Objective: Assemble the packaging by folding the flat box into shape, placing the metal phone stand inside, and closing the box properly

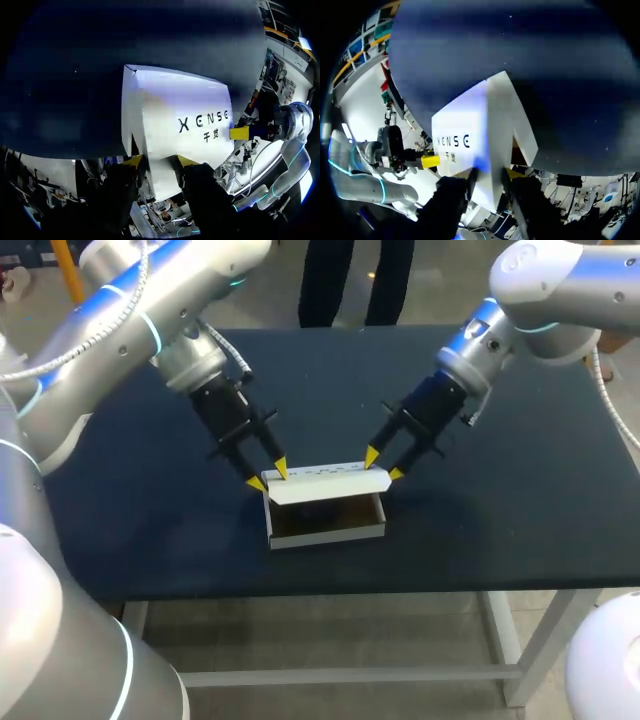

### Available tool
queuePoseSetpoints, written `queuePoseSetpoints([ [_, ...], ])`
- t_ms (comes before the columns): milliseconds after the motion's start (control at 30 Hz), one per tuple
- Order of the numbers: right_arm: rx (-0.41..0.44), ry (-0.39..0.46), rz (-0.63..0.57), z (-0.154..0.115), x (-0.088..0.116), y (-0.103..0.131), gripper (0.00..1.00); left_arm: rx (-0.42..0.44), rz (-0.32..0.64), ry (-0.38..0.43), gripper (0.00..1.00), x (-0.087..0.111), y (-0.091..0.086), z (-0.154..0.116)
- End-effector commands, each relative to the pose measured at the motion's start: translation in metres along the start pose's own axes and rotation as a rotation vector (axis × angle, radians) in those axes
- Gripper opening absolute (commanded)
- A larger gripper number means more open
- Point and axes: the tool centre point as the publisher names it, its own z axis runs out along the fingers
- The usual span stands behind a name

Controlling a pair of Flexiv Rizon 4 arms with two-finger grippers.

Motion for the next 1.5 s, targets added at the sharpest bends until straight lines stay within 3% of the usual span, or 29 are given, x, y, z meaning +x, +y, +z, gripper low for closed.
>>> queuePoseSetpoints([
  [33,0.019,-0.007,0.002,0.001,0.009,0.005,0.40,-0.097,-0.003,-0.003,0.40,0.008,-0.010,0.000],
  [1500,0.040,-0.028,0.039,-0.001,0.027,0.013,0.40,-0.183,-0.048,0.028,0.40,0.016,-0.026,-0.015],
])
